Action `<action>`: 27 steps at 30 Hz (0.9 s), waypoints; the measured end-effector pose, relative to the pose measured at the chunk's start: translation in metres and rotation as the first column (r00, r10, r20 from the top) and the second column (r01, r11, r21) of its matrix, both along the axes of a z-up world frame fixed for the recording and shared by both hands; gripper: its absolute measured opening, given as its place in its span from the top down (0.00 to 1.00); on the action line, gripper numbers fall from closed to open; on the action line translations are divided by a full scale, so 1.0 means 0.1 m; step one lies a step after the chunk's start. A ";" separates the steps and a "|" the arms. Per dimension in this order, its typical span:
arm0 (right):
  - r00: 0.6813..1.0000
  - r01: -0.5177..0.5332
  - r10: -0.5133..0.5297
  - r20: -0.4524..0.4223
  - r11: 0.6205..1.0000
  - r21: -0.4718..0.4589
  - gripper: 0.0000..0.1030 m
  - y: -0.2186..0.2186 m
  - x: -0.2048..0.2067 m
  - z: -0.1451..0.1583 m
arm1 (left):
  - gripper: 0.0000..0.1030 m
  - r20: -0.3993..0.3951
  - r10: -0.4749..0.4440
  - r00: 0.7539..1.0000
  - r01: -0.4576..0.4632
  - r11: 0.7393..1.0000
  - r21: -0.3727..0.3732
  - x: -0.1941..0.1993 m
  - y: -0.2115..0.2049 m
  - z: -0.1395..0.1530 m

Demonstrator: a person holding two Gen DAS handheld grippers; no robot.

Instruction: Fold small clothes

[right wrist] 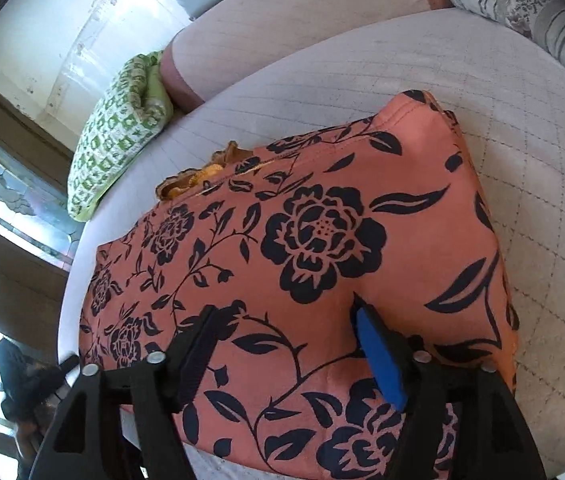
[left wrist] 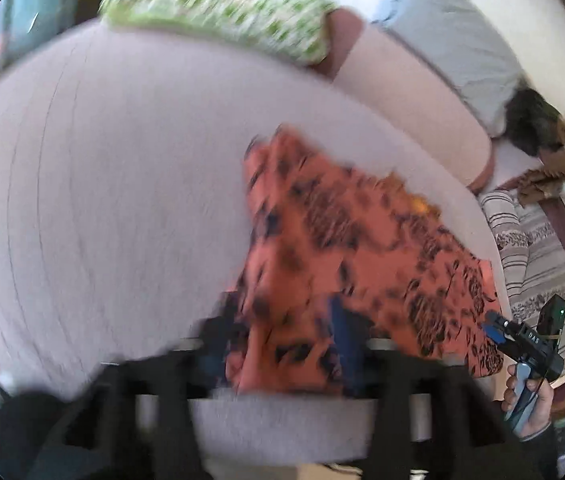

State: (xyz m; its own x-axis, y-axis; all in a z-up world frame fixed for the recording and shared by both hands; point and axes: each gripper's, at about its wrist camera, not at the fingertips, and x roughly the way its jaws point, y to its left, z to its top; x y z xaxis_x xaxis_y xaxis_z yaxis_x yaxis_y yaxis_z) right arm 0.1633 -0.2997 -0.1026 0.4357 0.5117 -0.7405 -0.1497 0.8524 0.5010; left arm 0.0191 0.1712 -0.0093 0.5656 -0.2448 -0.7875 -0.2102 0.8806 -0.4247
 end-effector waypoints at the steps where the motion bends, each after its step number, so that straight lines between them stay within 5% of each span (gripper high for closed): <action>1: 1.000 0.000 0.000 0.007 1.000 0.007 0.28 0.00 -0.01 -0.01 | 0.39 0.024 -0.006 1.000 0.005 1.000 0.023 0.10 0.01 0.04; 9: 0.999 -0.007 0.005 0.038 0.999 0.046 0.27 -0.08 -0.06 -0.02 | 0.41 -0.075 -0.038 0.996 0.039 0.999 0.005 1.28 0.18 -0.41; 10: 0.999 -0.007 0.005 0.038 0.999 0.052 0.27 -0.09 -0.06 -0.02 | 0.54 -0.095 -0.039 0.995 0.038 0.999 -0.015 1.37 0.21 -0.52; 11: 0.999 -0.008 0.006 0.040 0.998 0.055 0.27 -0.09 -0.06 -0.02 | 0.92 -0.138 -0.023 0.990 0.021 1.000 -0.020 1.41 0.24 -0.62; 13: 0.999 -0.012 0.009 0.045 0.998 0.056 0.27 -0.10 -0.07 -0.03 | 0.94 -0.110 0.026 0.994 -0.033 0.997 -0.063 1.36 0.33 -0.61; 16: 0.998 -0.019 0.016 0.055 0.999 0.049 0.27 -0.09 -0.06 -0.04 | 0.94 0.007 0.055 0.998 -0.055 0.997 -0.047 1.16 0.35 -0.43; 18: 0.998 -0.021 0.018 0.064 0.999 0.047 0.27 -0.08 -0.06 -0.05 | 0.94 -0.106 0.078 0.991 -0.087 0.993 -0.074 1.20 0.42 -0.73; 21: 0.998 -0.019 0.016 0.061 0.999 0.051 0.26 -0.08 -0.05 -0.04 | 0.90 -0.105 0.079 0.991 -0.091 0.990 -0.106 1.22 0.46 -0.74; 27: 0.998 -0.016 0.012 0.065 0.998 0.057 0.26 -0.09 -0.06 -0.04 | 0.60 -0.012 0.029 1.000 -0.029 0.999 -0.022 1.31 0.41 -0.41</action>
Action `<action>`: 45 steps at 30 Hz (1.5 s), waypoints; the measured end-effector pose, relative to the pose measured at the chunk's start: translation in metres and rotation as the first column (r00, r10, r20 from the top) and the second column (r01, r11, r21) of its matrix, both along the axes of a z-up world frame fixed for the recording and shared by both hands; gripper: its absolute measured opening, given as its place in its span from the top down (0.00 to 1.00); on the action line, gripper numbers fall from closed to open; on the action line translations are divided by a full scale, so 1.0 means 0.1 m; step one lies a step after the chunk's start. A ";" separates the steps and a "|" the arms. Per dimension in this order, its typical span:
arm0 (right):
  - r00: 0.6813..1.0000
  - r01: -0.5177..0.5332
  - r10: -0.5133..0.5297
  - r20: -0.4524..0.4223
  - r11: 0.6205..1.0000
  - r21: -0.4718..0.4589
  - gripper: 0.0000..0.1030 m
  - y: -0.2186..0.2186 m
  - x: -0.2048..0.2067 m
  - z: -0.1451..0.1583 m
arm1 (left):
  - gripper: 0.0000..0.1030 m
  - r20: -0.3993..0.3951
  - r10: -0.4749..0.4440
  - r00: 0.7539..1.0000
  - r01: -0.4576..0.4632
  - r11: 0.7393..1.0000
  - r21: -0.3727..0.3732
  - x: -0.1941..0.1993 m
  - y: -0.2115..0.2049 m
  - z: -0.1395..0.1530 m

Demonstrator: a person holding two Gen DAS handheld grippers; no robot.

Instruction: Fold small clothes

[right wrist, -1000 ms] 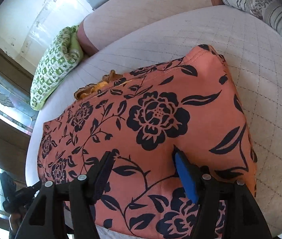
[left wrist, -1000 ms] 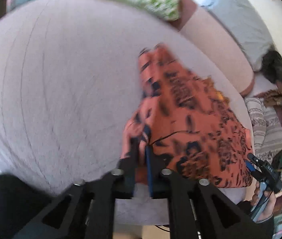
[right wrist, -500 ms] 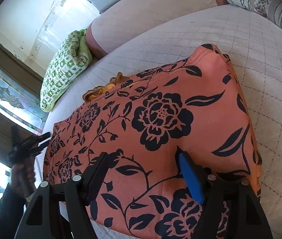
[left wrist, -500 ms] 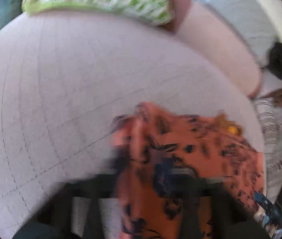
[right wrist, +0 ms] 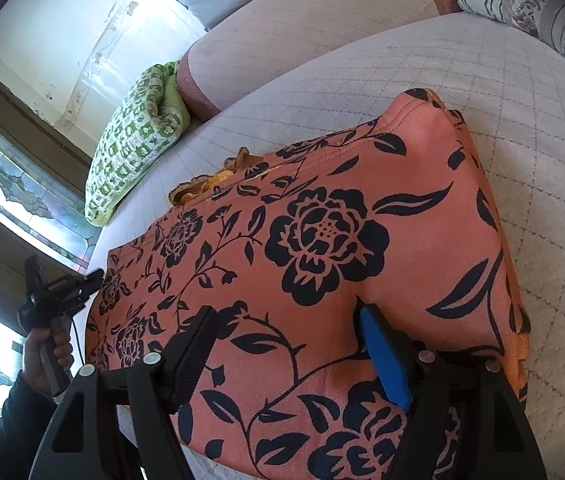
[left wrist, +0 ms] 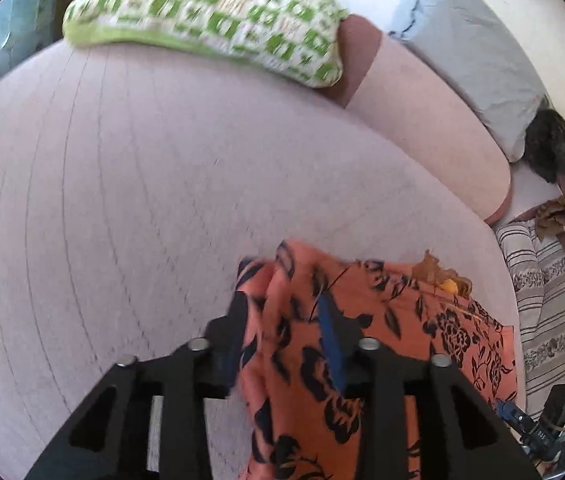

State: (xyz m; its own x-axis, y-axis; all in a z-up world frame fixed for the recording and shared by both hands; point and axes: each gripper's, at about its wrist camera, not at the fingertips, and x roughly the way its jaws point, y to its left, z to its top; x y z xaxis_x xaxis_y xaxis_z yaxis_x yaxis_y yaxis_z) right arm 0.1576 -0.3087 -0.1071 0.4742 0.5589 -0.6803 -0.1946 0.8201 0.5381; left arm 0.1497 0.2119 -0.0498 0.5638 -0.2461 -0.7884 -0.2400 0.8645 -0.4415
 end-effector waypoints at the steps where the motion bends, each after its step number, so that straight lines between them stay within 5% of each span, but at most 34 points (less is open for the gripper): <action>1: 1.000 0.001 -0.001 -0.001 1.000 -0.002 0.26 0.00 0.00 0.00 | 0.59 0.003 0.003 1.000 -0.003 1.000 0.004 0.07 -0.02 0.01; 3: 1.000 0.002 -0.002 -0.009 1.000 -0.002 0.26 0.00 0.00 0.02 | 0.59 -0.014 -0.007 1.000 0.008 1.000 0.028 0.18 -0.04 -0.01; 5: 1.000 0.002 -0.002 -0.024 1.000 -0.004 0.26 0.00 0.02 0.05 | 0.96 -0.108 -0.014 0.994 0.024 0.996 0.090 0.28 -0.08 -0.18; 7: 0.999 0.003 -0.003 -0.039 1.000 0.002 0.26 -0.02 0.03 0.08 | 0.95 -0.142 -0.001 0.990 0.011 0.998 0.069 0.34 -0.04 -0.30; 12: 0.998 0.057 -0.058 0.008 0.994 0.090 0.26 -0.24 0.18 0.38 | 0.94 -0.118 -0.015 0.993 0.034 0.987 0.156 0.35 -0.15 -0.26; 17: 0.986 0.164 -0.152 -0.073 0.968 0.188 0.17 -0.53 0.95 0.22 | 0.92 -0.118 -0.004 0.993 0.020 0.990 0.139 0.30 -0.08 -0.29; 19: 0.952 0.269 -0.231 -0.202 0.945 0.185 0.18 -0.67 1.17 -0.11 | 0.85 -0.119 0.003 0.993 0.014 0.989 0.146 0.30 -0.09 -0.28; 20: 0.939 0.316 -0.262 -0.221 0.911 0.266 0.18 -0.74 1.16 -0.16 | 0.81 -0.118 0.009 0.993 0.009 0.988 0.157 0.24 -0.09 -0.25; 22: 0.953 0.289 -0.240 -0.186 0.905 0.312 0.18 -0.73 1.07 0.01 | 0.81 -0.070 0.008 0.997 0.004 0.984 0.175 0.07 -0.07 -0.09; 28: 0.973 0.229 -0.211 -0.096 0.943 0.243 0.18 -0.70 0.75 0.32 | 0.56 0.047 -0.027 0.999 0.017 0.981 0.195 -0.46 -0.19 0.30; 34: 0.979 0.197 -0.170 -0.109 0.919 0.341 0.18 -0.75 0.36 0.30 | 0.53 0.099 -0.098 0.990 0.080 0.983 0.165 -0.93 -0.55 0.36; 36: 0.983 0.154 -0.111 -0.144 0.931 0.332 0.18 -0.68 0.34 0.13 | 0.44 0.071 -0.127 0.989 0.112 0.975 0.192 -0.95 -0.66 0.19; 38: 0.967 0.215 -0.167 -0.194 0.942 0.259 0.22 -0.75 0.35 -0.08 | 0.41 -0.028 -0.139 0.990 0.141 0.956 0.259 -0.87 -0.74 -0.03; 39: 0.960 0.242 -0.185 -0.208 0.924 0.296 0.22 -0.79 0.33 -0.11 | 0.41 -0.084 -0.143 0.986 0.161 0.950 0.269 -0.83 -0.75 -0.14; 45: 0.985 0.168 -0.153 -0.076 0.945 0.280 0.19 -0.68 -0.21 0.50 | 0.32 0.038 -0.103 0.994 0.089 0.958 0.272 -1.03 -0.78 0.29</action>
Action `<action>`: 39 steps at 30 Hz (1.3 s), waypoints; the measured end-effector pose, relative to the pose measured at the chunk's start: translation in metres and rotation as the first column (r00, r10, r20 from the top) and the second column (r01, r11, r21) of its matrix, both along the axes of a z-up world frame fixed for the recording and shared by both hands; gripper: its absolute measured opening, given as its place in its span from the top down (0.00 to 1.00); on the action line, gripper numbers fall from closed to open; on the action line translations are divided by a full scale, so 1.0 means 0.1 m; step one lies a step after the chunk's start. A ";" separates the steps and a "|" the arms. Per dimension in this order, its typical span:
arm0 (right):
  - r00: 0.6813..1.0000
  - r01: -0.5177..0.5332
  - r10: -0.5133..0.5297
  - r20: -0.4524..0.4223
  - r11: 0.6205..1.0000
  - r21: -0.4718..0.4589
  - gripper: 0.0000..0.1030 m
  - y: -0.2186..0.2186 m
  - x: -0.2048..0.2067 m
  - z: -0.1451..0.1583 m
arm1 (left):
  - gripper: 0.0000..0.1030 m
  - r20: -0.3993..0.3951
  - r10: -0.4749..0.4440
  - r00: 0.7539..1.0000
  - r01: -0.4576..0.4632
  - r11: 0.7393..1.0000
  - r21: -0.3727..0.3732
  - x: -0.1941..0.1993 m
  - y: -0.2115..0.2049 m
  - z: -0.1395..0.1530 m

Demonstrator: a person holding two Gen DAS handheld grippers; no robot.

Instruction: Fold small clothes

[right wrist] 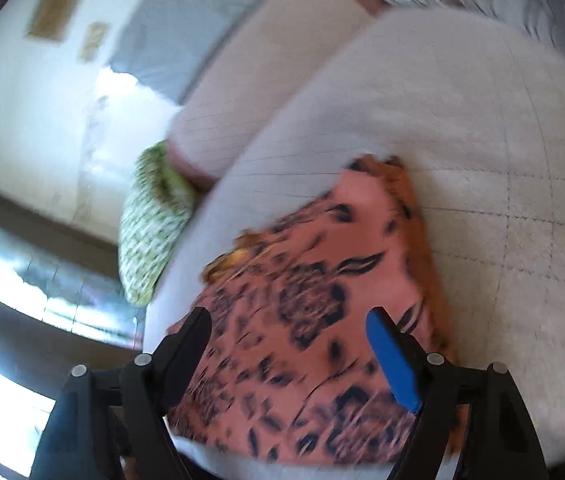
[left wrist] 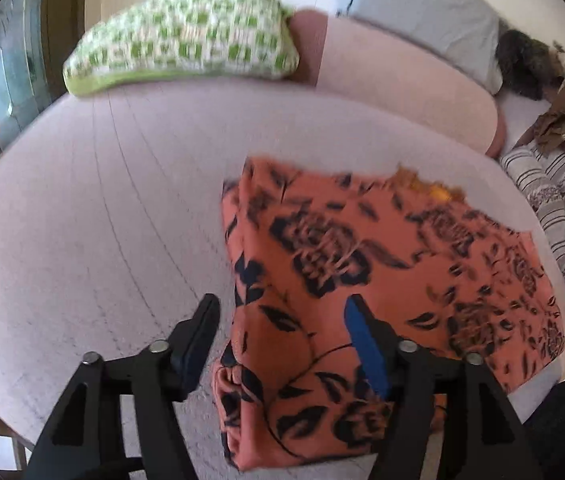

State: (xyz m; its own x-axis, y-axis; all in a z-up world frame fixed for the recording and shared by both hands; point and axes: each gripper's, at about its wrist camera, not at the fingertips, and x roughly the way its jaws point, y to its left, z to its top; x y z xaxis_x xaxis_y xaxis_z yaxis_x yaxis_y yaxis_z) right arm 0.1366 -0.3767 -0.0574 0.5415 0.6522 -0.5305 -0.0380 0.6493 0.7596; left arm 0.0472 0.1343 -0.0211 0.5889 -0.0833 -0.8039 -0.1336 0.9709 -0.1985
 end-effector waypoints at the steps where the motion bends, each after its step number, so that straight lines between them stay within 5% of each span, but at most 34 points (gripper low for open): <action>1: 1.000 0.005 -0.005 -0.008 1.000 0.014 0.19 0.00 -0.11 0.00 | 0.30 0.029 -0.005 1.000 0.004 1.000 0.007 -0.05 -0.04 0.08; 9: 0.967 0.147 -0.118 -0.227 0.982 0.116 0.19 0.04 -0.69 -0.63 | 0.26 0.045 -0.075 0.996 0.074 0.997 0.011 -0.09 -0.50 0.16; 15: 0.948 0.258 -0.231 -0.216 0.960 0.106 0.18 -0.07 -0.48 -0.64 | 0.26 0.025 -0.096 0.995 0.095 0.995 0.033 0.00 -0.83 0.10; 39: 0.935 0.294 -0.281 -0.218 0.955 0.028 0.18 -0.13 -0.37 -0.64 | 0.25 -0.064 -0.080 0.995 0.083 0.995 0.052 0.22 -0.96 0.00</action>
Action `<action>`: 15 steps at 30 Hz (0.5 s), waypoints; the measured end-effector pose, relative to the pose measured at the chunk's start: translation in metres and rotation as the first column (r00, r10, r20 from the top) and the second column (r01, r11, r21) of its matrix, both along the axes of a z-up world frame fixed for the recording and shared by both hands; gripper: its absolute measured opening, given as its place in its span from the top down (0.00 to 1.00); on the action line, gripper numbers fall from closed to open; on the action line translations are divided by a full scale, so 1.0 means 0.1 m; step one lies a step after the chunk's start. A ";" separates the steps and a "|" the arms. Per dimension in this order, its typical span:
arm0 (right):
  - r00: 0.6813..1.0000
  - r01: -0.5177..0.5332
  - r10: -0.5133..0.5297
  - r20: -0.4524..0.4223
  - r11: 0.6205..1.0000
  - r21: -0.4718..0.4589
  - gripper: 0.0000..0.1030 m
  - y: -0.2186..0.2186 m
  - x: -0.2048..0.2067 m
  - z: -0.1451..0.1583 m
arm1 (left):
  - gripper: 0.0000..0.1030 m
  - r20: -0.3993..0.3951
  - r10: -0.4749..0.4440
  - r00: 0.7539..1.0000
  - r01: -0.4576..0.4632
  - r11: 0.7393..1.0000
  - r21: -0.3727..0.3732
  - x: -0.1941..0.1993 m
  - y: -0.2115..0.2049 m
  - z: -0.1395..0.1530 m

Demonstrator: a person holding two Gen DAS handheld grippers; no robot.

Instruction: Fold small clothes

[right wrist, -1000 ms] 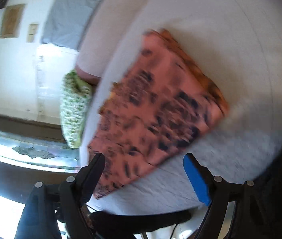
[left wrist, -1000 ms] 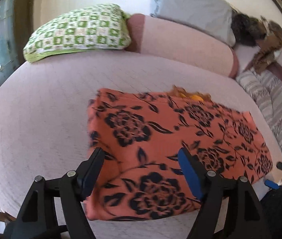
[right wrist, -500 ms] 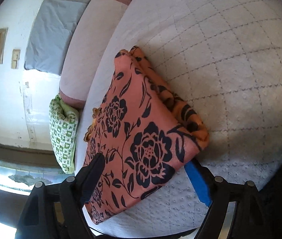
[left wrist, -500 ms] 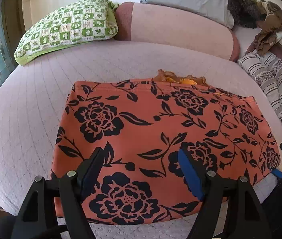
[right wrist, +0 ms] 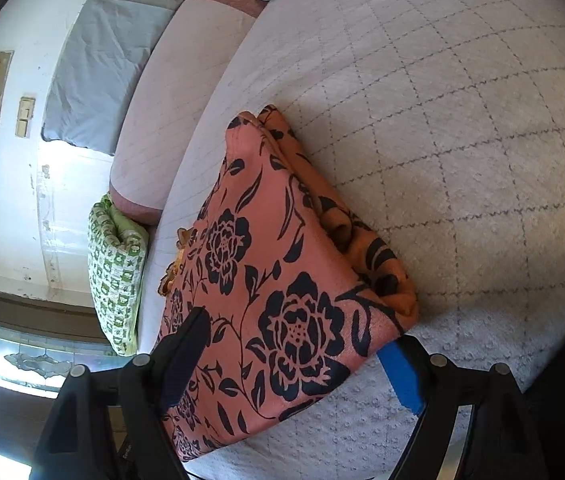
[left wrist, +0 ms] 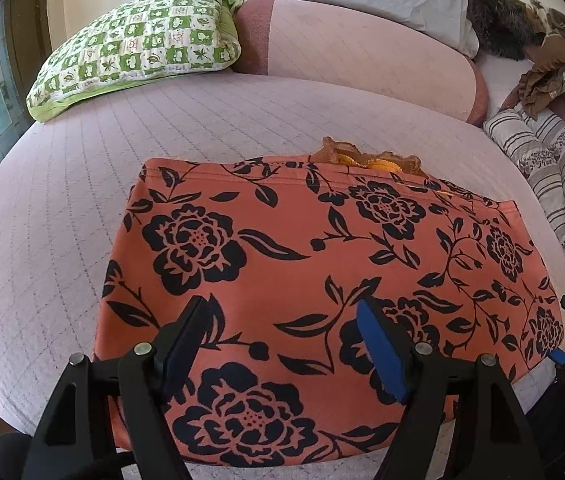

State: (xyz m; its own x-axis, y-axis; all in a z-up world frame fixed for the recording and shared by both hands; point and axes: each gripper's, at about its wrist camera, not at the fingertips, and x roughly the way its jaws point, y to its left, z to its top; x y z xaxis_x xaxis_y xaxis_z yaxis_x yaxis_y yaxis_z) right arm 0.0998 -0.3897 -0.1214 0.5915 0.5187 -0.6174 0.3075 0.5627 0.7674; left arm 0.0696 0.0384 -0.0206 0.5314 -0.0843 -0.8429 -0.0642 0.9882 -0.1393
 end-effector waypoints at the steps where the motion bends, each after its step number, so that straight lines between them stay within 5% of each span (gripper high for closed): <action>1: 1.000 0.001 -0.001 0.000 1.000 -0.010 0.18 0.00 -0.01 0.01 | 0.25 0.001 -0.001 1.000 0.001 1.000 0.001 0.01 -0.01 0.00; 15: 0.999 0.021 -0.024 -0.028 0.995 -0.097 0.18 0.07 0.07 0.06 | 0.25 0.018 -0.021 1.000 0.021 1.000 -0.003 0.11 -0.17 -0.08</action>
